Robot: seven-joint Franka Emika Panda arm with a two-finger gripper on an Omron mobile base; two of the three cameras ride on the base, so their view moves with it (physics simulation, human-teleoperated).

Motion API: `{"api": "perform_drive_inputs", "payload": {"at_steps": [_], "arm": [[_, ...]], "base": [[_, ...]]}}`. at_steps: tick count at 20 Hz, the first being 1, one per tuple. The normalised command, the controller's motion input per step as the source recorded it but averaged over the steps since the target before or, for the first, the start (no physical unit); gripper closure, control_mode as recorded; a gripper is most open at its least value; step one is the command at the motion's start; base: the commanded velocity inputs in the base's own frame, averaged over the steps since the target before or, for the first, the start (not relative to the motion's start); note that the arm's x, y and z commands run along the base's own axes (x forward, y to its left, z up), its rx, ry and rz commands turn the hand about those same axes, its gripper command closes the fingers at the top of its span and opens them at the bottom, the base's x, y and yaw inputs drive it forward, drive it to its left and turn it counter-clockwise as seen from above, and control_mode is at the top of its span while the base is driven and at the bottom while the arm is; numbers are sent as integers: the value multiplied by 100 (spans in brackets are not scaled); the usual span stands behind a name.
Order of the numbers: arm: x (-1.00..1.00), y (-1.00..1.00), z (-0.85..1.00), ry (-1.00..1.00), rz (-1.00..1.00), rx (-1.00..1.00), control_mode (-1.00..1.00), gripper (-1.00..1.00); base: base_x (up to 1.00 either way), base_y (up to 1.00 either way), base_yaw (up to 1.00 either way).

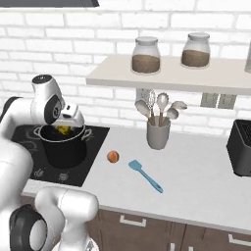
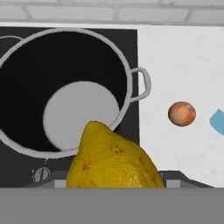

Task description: Put the lemon and onion in the pot. Retrieve the spatula and lightly stir the vegetables in the pot.

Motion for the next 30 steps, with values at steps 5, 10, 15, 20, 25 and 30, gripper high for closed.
{"api": "perform_drive_inputs", "payload": {"at_steps": [5, 10, 15, 20, 25, 30], "arm": [[79, 53, -13, 0, 0, 0, -100, 100], [52, 29, -43, 1, 0, 0, -100, 100], [26, 6, -63, 3, 0, 0, -100, 100], [30, 17, -51, 1, 0, 0, -100, 100], [6, 28, -30, 0, 0, 0, -100, 100], [0, 2, -21, 0, 0, 0, -100, -100]], "base": [[0, 0, 0], [0, 0, 0], [0, 0, 0], [0, 0, 0], [0, 0, 0], [0, 0, 0]]}}
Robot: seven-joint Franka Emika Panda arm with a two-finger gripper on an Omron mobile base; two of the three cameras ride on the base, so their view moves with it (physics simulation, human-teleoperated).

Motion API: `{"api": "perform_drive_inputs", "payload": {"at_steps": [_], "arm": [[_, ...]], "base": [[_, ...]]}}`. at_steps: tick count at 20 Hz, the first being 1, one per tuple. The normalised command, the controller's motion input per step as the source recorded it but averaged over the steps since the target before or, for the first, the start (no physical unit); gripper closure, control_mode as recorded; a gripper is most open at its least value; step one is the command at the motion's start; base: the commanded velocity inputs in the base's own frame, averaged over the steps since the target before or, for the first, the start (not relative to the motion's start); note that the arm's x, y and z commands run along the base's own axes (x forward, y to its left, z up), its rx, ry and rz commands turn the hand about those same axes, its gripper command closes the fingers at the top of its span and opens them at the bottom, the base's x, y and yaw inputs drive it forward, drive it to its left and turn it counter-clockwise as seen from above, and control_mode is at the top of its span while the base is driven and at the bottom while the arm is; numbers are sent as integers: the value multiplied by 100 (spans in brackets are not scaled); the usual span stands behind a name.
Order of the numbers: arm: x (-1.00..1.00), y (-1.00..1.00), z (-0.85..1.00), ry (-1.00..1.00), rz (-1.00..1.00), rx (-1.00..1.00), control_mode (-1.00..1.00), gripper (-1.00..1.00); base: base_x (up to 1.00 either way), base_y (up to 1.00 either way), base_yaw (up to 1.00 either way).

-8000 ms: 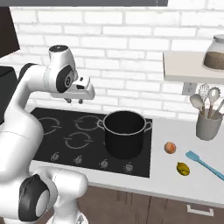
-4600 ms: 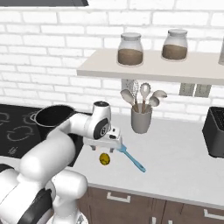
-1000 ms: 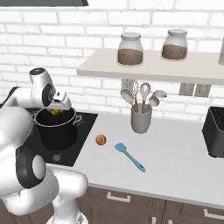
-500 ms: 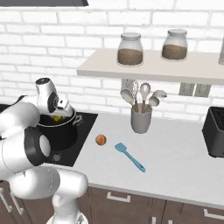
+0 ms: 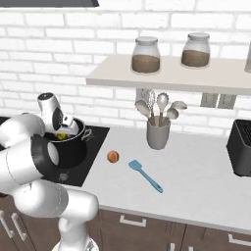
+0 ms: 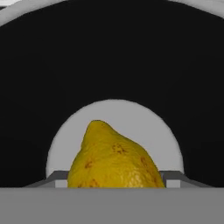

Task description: Put the lemon and onion in the pot. Retrieve the spatula and lightly stir the vegetables in the pot.

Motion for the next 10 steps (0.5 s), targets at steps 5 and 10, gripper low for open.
{"api": "perform_drive_inputs", "payload": {"at_steps": [5, 10], "arm": [[0, 0, -2, 0, 0, 0, -100, -100], [0, 0, 8, 0, 0, 0, -100, -100]], "base": [[0, 0, 0], [0, 0, 0]]}}
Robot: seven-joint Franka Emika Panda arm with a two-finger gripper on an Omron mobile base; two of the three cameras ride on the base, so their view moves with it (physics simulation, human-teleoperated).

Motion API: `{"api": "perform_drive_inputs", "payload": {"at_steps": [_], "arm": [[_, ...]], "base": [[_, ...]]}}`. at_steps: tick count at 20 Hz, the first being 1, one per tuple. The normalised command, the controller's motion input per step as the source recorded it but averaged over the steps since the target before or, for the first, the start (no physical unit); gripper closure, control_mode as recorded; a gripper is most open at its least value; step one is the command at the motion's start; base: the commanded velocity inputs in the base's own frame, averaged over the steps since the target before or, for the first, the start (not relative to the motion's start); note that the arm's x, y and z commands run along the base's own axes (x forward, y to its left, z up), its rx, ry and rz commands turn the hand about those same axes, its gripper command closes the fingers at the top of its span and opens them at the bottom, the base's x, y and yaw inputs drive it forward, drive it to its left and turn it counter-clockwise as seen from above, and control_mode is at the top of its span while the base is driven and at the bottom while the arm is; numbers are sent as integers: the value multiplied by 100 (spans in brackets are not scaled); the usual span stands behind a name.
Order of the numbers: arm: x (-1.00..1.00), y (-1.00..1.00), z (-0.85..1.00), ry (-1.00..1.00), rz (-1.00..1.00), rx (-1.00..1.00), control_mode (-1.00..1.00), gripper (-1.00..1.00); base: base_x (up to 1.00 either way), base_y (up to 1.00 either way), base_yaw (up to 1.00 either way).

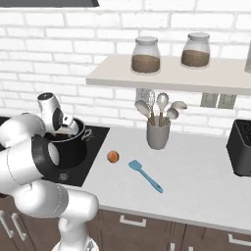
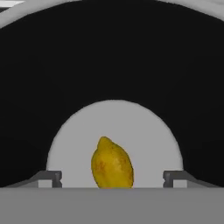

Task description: Put the lemon and onion in the pot. Retrieve the spatula and lightly stir the vegetables in the pot.

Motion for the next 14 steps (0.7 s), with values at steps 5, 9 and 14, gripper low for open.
{"api": "perform_drive_inputs", "payload": {"at_steps": [5, 9, 14], "arm": [[-16, -4, 64, -1, 0, 1, -100, -100], [-58, -40, 100, -10, 0, 9, -100, -100], [-57, -92, 98, 0, -10, 15, -100, -100]], "base": [[0, 0, 0], [0, 0, 0], [0, 0, 0]]}}
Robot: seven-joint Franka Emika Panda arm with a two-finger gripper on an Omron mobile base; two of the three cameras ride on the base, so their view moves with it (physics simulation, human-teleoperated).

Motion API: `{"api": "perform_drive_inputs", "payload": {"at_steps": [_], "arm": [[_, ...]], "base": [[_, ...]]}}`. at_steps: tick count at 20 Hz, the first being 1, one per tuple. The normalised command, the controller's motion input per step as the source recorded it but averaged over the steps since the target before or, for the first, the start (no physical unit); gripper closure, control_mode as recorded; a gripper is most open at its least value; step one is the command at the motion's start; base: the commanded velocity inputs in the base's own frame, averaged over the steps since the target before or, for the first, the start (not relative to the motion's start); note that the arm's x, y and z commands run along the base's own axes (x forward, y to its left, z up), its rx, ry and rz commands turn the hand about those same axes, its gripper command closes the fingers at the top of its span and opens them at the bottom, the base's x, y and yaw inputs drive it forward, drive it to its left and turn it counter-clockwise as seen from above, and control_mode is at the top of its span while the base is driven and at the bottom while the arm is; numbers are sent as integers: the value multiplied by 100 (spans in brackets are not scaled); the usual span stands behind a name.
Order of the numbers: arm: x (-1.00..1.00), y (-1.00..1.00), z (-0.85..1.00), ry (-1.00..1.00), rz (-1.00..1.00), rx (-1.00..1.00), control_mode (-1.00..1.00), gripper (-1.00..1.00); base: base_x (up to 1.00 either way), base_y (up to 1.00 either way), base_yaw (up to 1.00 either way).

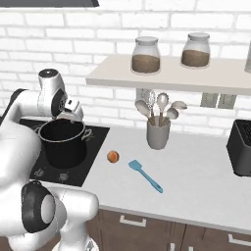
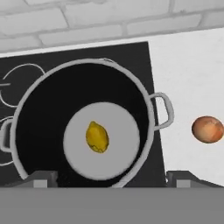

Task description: Put the lemon and onion in the pot. Retrieve the spatula and lightly stir the vegetables in the pot.

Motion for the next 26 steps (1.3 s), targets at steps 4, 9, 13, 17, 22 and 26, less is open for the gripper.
{"api": "perform_drive_inputs", "payload": {"at_steps": [4, 9, 13, 17, 22, 26], "arm": [[-48, -100, 53, 8, -23, 16, -100, -100], [-24, -100, -1, 12, -17, 6, -100, -100], [-16, -100, -55, 2, -1, 0, -100, -100], [14, -91, -60, 0, 5, 0, -100, -100], [43, -41, -59, -4, 16, 0, -100, -100], [45, -1, -59, -1, 22, 0, -100, -100]], "base": [[0, 0, 0], [0, 0, 0], [0, 0, 0], [0, 0, 0], [0, 0, 0], [0, 0, 0]]}}
